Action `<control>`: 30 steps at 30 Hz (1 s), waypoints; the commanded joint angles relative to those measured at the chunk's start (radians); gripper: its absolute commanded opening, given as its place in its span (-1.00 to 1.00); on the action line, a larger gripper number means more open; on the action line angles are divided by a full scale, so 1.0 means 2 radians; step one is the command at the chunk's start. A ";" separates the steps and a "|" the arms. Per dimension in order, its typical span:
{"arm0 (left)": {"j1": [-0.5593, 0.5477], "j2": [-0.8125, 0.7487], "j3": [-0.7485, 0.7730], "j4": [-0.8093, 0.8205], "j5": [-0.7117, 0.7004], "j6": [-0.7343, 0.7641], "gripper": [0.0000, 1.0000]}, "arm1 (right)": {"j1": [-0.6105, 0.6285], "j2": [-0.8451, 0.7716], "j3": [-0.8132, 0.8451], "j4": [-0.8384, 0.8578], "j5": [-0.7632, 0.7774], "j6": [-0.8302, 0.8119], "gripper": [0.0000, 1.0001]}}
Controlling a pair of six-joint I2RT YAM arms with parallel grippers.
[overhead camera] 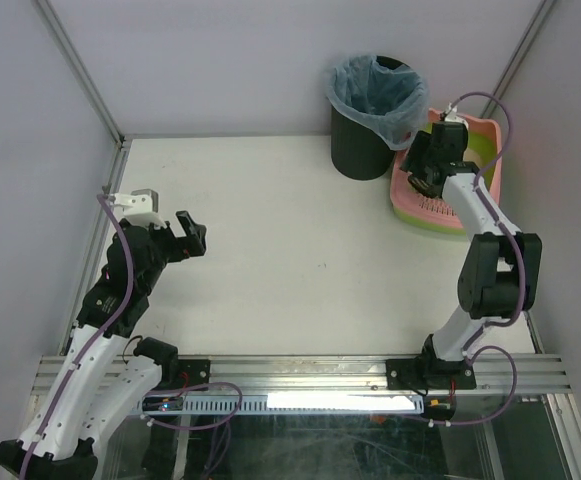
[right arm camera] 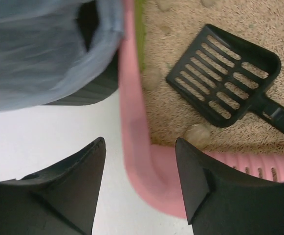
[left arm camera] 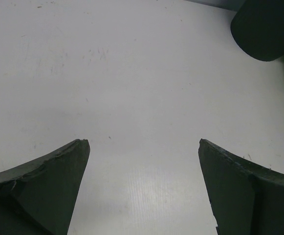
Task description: Clean the litter box
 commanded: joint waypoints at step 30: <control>0.052 0.027 0.012 0.018 0.058 0.016 0.98 | -0.011 0.047 -0.099 0.072 -0.147 0.063 -0.63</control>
